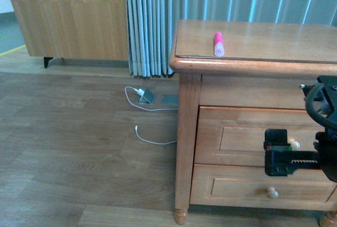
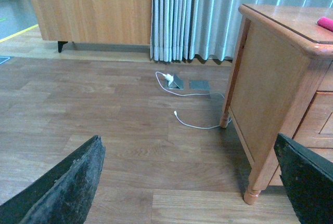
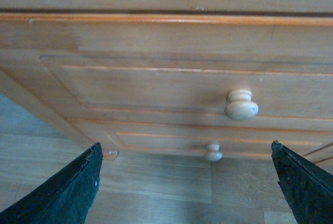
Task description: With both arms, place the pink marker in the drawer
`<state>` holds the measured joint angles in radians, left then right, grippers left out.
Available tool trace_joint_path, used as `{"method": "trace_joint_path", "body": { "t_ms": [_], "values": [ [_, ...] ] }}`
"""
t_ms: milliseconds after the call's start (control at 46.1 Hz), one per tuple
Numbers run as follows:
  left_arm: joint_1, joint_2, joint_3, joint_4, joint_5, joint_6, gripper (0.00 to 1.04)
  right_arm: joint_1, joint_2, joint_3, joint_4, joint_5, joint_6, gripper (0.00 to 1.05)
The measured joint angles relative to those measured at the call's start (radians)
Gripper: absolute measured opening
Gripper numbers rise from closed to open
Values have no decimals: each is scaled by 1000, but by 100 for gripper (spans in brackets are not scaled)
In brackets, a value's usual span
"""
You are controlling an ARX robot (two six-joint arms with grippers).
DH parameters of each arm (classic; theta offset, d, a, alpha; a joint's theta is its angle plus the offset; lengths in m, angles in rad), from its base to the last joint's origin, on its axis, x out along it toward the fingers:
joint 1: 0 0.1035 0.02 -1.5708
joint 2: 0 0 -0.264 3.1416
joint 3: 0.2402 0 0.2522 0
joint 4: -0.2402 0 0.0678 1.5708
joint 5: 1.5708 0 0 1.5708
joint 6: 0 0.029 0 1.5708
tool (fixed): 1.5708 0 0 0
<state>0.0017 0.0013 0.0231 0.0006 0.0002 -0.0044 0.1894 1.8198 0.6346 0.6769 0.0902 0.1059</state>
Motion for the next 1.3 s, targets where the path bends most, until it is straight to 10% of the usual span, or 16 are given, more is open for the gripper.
{"method": "trace_joint_path", "body": {
  "t_ms": [976, 1302],
  "values": [
    [0, 0, 0, 0, 0, 0, 99, -72, 307, 225, 101, 20, -26, 96],
    [0, 0, 0, 0, 0, 0, 99, -82, 312, 225, 96, 34, -58, 45]
  ]
}}
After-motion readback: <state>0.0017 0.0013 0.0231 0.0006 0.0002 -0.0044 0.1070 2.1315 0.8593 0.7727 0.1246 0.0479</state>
